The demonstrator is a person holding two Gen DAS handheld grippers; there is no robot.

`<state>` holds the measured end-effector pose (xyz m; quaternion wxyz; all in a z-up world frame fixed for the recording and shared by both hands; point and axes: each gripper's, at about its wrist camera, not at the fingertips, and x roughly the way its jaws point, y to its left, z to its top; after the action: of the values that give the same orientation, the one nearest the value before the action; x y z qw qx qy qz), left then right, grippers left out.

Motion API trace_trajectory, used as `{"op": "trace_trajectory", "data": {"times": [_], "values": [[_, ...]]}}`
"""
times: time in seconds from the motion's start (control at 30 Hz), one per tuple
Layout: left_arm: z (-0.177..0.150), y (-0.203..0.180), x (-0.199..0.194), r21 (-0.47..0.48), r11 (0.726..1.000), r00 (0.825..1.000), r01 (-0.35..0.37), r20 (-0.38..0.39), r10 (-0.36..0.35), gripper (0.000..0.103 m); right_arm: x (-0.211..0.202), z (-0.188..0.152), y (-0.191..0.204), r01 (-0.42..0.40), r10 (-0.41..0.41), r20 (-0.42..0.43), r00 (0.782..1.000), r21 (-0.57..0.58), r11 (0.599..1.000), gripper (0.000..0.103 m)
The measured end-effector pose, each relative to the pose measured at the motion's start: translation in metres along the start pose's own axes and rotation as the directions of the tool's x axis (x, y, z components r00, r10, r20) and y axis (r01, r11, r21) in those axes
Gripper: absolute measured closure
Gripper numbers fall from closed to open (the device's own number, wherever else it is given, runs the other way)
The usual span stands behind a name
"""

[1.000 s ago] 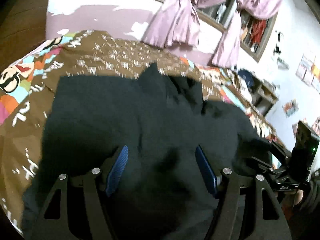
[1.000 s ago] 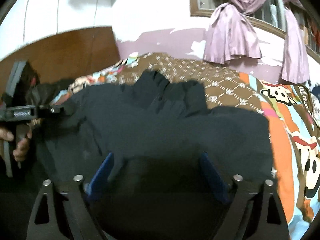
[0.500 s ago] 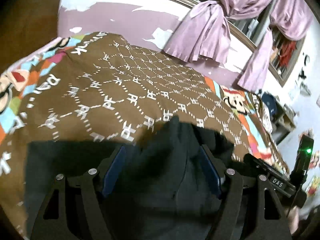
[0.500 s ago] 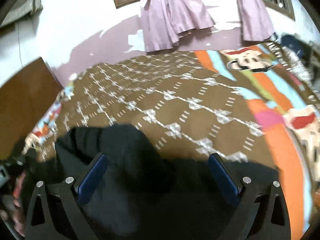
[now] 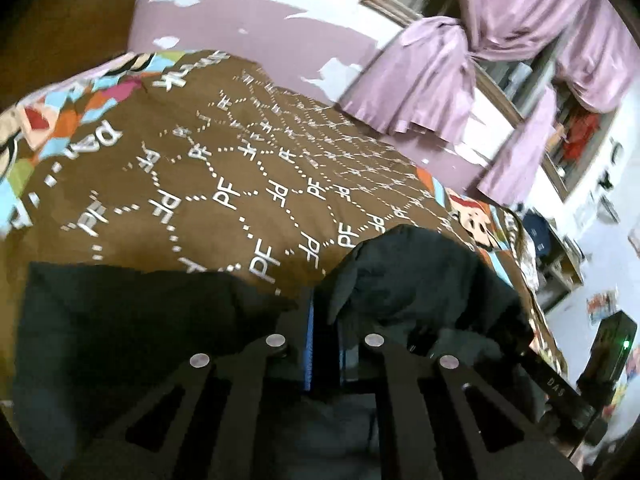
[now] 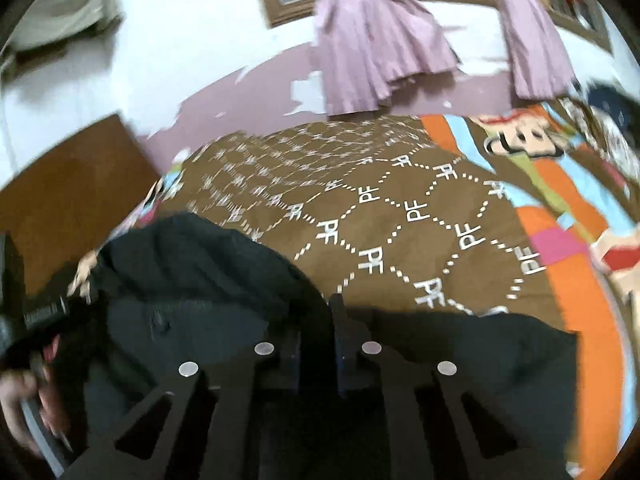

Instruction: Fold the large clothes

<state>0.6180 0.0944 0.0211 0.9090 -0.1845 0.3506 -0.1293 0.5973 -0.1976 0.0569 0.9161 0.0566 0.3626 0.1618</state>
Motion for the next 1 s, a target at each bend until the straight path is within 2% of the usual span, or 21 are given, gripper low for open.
{"op": "trace_trajectory", "data": {"times": [0.1,0.2,0.33,0.43,0.5,0.57,0.67,0.77,0.83,0.9,0.93,1.0], "values": [[-0.013,-0.008,-0.036,0.092,0.996,1.000,0.012,-0.030,-0.009,0.098,-0.025,-0.013,0.004,0.005,-0.008,-0.030,1.000,-0.104,0.995,0.095],[-0.032,-0.012,-0.049,0.127,0.991,0.996,0.029,-0.087,-0.018,0.099,-0.028,-0.034,0.008,0.032,-0.046,-0.074,0.996,-0.179,0.983,0.097],[-0.057,-0.004,-0.035,0.087,0.996,0.983,0.036,-0.184,-0.019,0.100,-0.002,-0.064,0.000,0.060,-0.087,-0.147,0.985,-0.177,0.982,0.097],[-0.069,-0.001,-0.021,0.092,0.996,0.979,0.018,-0.202,0.001,0.100,0.010,-0.073,0.000,0.075,-0.103,-0.144,0.984,-0.190,0.979,0.097],[-0.070,-0.005,-0.012,0.119,0.993,0.979,-0.018,-0.200,0.041,0.100,0.017,-0.077,0.002,0.086,-0.118,-0.150,0.982,-0.204,0.975,0.097],[-0.073,-0.008,-0.010,0.144,0.989,0.979,-0.039,-0.192,0.066,0.100,0.012,-0.077,0.000,0.060,-0.088,-0.139,0.986,-0.194,0.979,0.094],[-0.076,-0.007,-0.014,0.145,0.989,0.984,-0.027,-0.170,0.052,0.100,-0.019,-0.071,-0.012,-0.030,0.023,-0.058,0.998,-0.116,0.993,0.089],[-0.080,0.000,-0.019,0.131,0.991,0.990,0.013,-0.143,0.006,0.100,-0.058,-0.056,-0.012,-0.032,0.040,0.071,0.997,-0.103,0.994,0.087],[-0.080,0.003,-0.023,0.120,0.992,0.991,0.033,-0.133,-0.017,0.100,-0.066,-0.040,-0.005,-0.026,0.037,0.112,0.993,-0.103,0.994,0.087],[-0.079,0.003,-0.025,0.117,0.992,0.992,0.042,-0.127,-0.027,0.100,-0.055,-0.017,0.004,-0.030,0.039,0.104,0.994,-0.089,0.996,0.087],[-0.078,0.004,-0.026,0.117,0.992,0.992,0.042,-0.126,-0.027,0.100,-0.042,-0.005,0.009,-0.041,0.046,0.073,0.996,-0.074,0.996,0.087],[-0.076,0.003,-0.027,0.116,0.992,0.992,0.045,-0.124,-0.030,0.100,-0.007,0.012,0.016,-0.123,0.120,-0.061,0.991,-0.047,0.991,0.087]]}}
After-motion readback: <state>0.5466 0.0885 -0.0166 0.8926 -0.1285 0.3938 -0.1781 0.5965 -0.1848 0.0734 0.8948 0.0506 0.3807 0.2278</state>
